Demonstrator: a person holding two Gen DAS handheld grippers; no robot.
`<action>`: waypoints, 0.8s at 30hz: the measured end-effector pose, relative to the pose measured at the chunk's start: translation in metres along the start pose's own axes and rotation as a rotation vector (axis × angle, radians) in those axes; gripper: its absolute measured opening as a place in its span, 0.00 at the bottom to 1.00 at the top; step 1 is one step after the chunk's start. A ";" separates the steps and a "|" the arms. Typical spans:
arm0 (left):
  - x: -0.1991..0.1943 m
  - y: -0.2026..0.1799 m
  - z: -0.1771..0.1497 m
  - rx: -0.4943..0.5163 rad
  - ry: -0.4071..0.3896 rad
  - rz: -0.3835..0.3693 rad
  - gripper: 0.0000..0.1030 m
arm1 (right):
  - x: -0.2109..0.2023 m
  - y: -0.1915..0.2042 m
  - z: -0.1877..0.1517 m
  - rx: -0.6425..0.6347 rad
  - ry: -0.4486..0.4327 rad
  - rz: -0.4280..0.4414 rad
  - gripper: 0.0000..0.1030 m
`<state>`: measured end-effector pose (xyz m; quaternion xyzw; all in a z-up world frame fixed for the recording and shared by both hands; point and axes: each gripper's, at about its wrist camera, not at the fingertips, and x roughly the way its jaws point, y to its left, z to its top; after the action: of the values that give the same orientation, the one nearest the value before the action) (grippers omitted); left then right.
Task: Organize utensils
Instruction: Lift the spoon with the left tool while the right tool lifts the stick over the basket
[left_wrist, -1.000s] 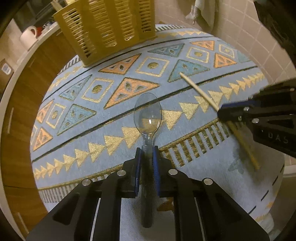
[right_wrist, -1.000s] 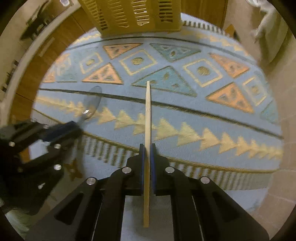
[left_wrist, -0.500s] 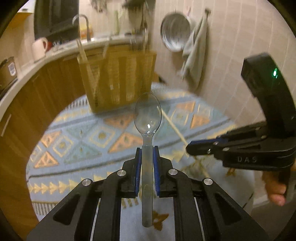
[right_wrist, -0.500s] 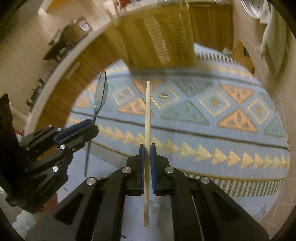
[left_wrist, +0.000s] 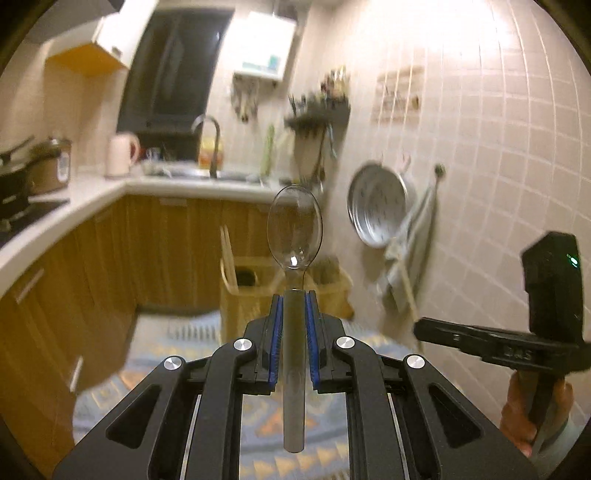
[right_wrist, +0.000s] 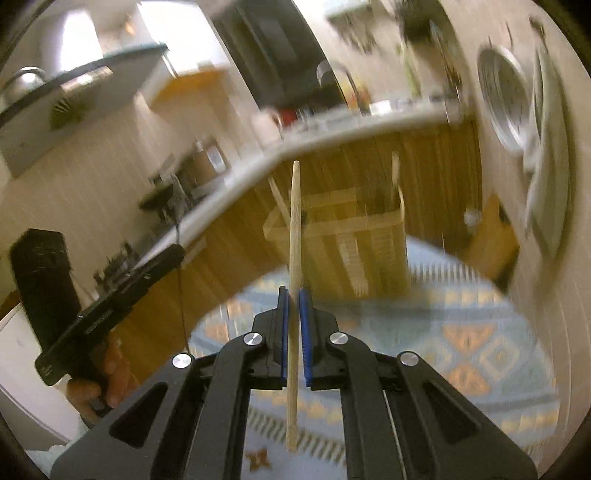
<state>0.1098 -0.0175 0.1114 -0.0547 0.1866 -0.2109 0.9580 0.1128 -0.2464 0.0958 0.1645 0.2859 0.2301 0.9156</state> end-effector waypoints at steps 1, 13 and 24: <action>0.001 -0.001 0.003 0.008 -0.025 0.002 0.10 | -0.001 0.002 0.003 -0.020 -0.038 -0.003 0.04; 0.049 0.011 0.037 0.030 -0.182 -0.006 0.10 | 0.033 0.002 0.037 -0.170 -0.269 -0.138 0.04; 0.100 0.048 0.048 -0.042 -0.242 -0.008 0.10 | 0.066 -0.038 0.067 -0.177 -0.459 -0.246 0.05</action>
<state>0.2305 -0.0149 0.1140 -0.1005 0.0735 -0.2029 0.9713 0.2134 -0.2555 0.1026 0.0960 0.0673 0.0979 0.9883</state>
